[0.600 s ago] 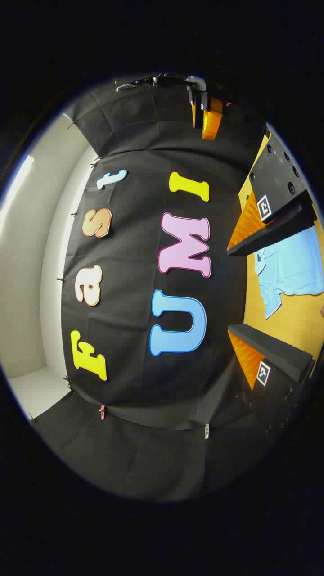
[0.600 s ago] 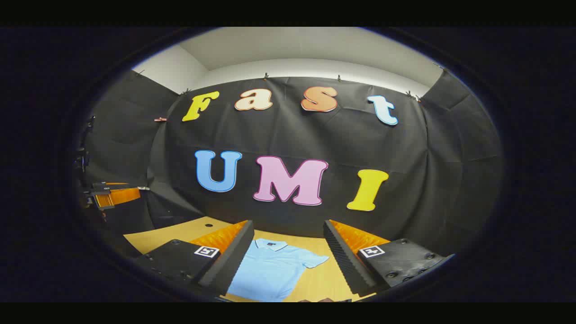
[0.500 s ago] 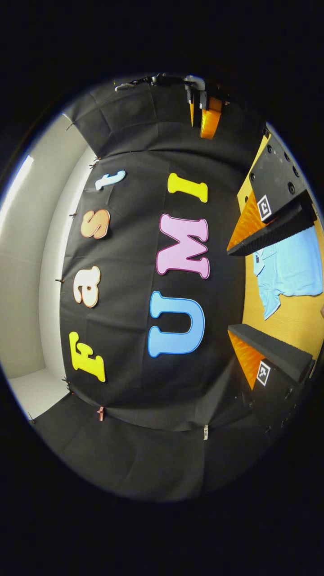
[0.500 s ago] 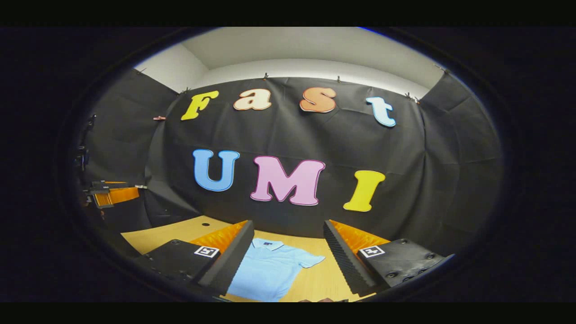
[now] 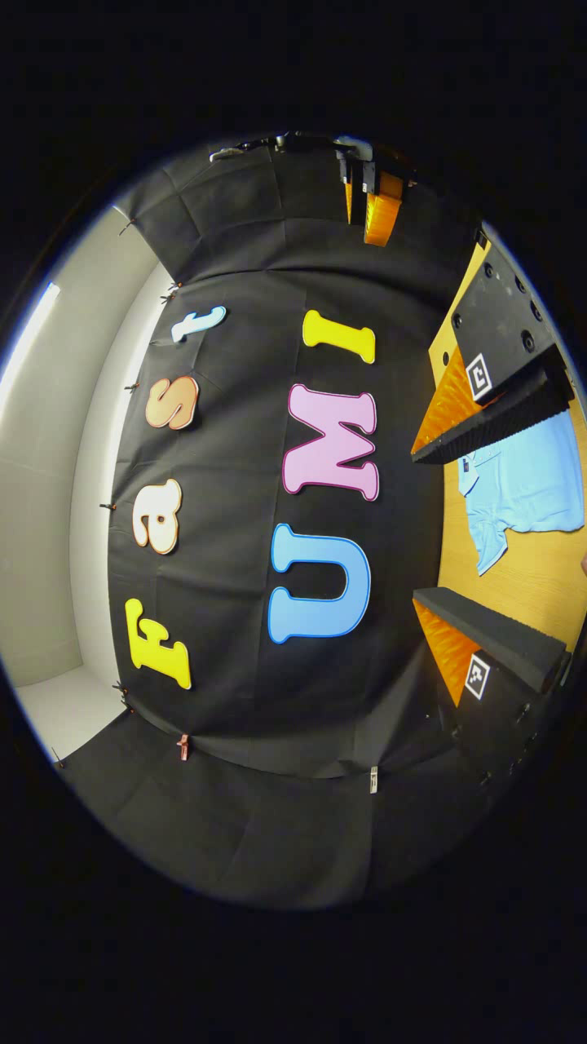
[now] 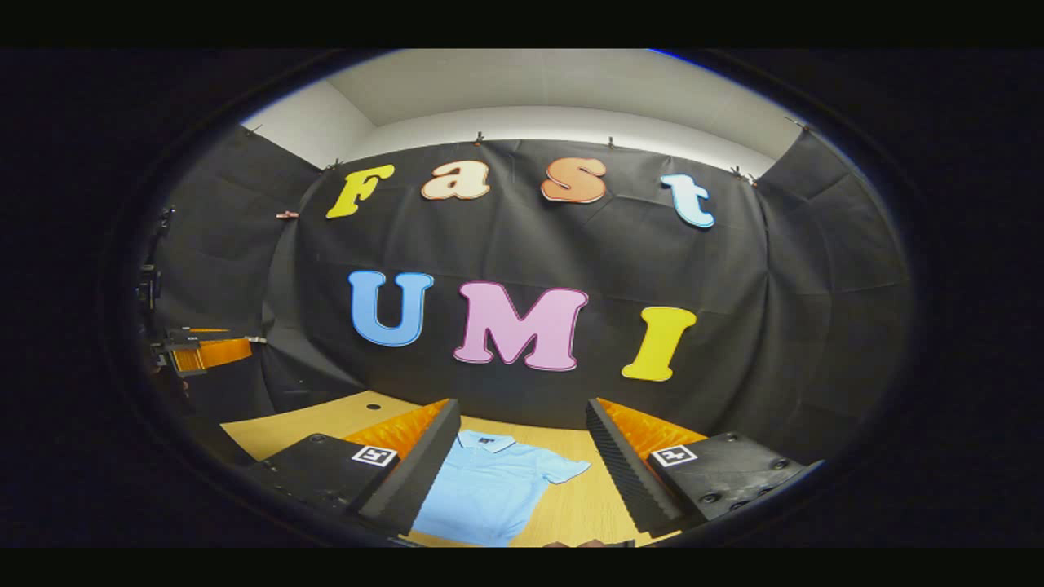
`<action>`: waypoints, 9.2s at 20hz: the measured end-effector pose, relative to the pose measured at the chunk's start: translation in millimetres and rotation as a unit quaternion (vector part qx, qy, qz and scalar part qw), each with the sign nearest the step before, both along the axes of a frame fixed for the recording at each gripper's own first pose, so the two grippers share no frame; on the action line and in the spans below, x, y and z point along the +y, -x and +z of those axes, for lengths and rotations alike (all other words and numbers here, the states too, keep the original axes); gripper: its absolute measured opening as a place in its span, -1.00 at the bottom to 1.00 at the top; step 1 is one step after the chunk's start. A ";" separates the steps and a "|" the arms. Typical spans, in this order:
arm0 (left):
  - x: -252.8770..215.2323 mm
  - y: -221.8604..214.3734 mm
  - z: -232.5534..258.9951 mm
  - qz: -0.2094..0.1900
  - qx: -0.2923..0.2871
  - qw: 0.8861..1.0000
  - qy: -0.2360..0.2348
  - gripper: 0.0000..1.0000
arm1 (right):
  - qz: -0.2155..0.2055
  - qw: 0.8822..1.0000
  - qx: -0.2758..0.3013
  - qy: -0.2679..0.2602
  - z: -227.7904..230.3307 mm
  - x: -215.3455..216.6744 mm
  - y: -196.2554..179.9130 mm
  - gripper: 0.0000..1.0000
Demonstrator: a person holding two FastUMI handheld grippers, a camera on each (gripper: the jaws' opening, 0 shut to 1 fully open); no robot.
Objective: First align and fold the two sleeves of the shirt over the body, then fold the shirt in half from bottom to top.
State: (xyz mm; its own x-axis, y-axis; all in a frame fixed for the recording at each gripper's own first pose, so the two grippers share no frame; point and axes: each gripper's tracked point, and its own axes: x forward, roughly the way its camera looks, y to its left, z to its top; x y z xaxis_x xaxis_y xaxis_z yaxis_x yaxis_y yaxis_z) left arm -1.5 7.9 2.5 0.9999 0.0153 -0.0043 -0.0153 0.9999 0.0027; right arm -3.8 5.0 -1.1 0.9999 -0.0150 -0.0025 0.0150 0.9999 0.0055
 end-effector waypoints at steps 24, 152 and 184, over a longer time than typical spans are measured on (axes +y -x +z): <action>30.2 -49.3 -22.2 0.029 0.024 0.999 0.008 0.94 | 0.050 0.996 0.069 0.018 -49.9 -27.0 -165.9 0.94; -68.0 -343.4 -375.6 -0.109 0.482 0.869 0.032 0.94 | 0.119 0.879 0.374 -0.270 -400.7 -108.8 -179.7 0.96; -20.1 2.2 -419.8 -0.077 0.620 0.741 0.247 0.87 | 0.088 0.641 0.567 -0.510 -442.4 56.8 31.6 0.89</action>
State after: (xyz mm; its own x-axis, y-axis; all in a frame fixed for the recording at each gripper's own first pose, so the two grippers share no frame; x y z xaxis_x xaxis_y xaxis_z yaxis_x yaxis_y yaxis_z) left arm -3.7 -12.2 -417.4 0.2116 -0.4083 -0.8880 -0.1928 0.8733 -0.4475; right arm -35.3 61.8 -443.4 0.3326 0.6855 -0.6476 0.4742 0.4720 0.7432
